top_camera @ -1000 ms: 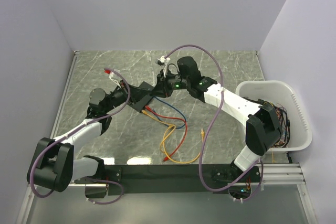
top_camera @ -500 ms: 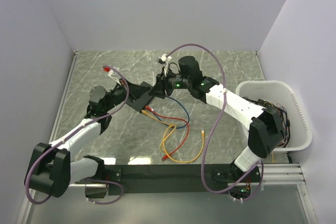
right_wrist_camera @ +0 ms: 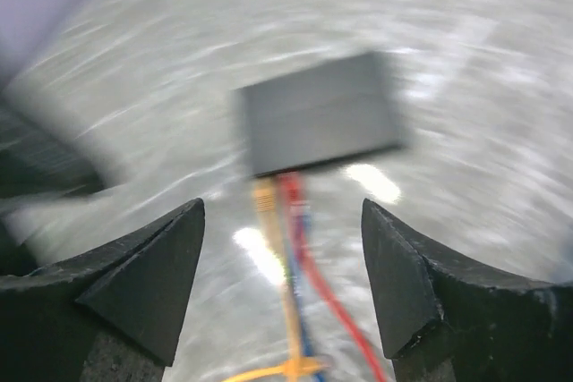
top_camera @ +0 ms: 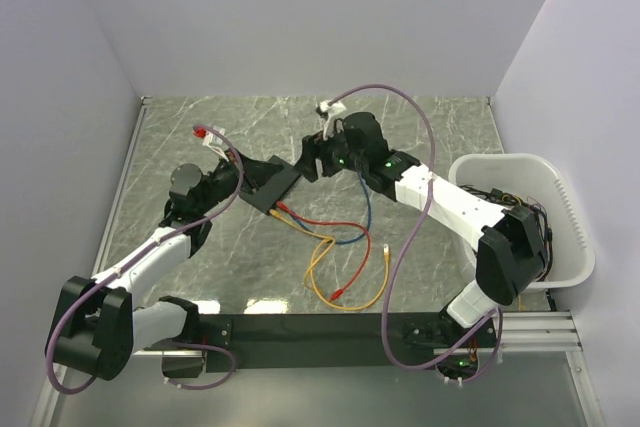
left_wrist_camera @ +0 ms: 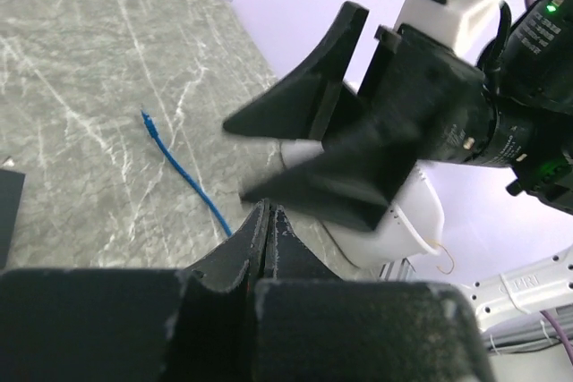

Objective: Insert the plug into the switch port

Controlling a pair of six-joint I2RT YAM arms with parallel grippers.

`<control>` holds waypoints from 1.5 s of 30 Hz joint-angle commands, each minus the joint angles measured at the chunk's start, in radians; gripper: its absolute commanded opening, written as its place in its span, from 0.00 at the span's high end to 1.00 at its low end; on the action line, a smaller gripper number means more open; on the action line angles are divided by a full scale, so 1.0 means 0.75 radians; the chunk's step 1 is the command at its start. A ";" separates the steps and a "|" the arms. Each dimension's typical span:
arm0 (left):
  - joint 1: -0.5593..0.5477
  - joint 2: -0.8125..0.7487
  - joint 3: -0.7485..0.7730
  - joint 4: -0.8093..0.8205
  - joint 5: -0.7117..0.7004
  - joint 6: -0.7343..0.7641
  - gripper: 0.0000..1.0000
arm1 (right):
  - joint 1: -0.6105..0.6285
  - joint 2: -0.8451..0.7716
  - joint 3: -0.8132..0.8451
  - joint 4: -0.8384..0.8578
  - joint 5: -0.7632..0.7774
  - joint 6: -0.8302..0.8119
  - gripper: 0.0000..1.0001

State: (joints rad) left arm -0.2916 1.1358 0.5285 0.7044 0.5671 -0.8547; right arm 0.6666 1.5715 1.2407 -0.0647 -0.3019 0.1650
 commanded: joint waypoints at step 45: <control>-0.002 -0.066 0.028 0.083 0.005 0.021 0.51 | -0.296 -0.087 -0.211 0.442 -0.280 0.083 1.00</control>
State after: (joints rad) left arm -0.2916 1.1076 0.5285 0.6319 0.5175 -0.8066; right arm 0.4515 1.6035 1.0679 -0.0032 -0.1356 0.2634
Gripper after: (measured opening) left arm 0.427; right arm 0.035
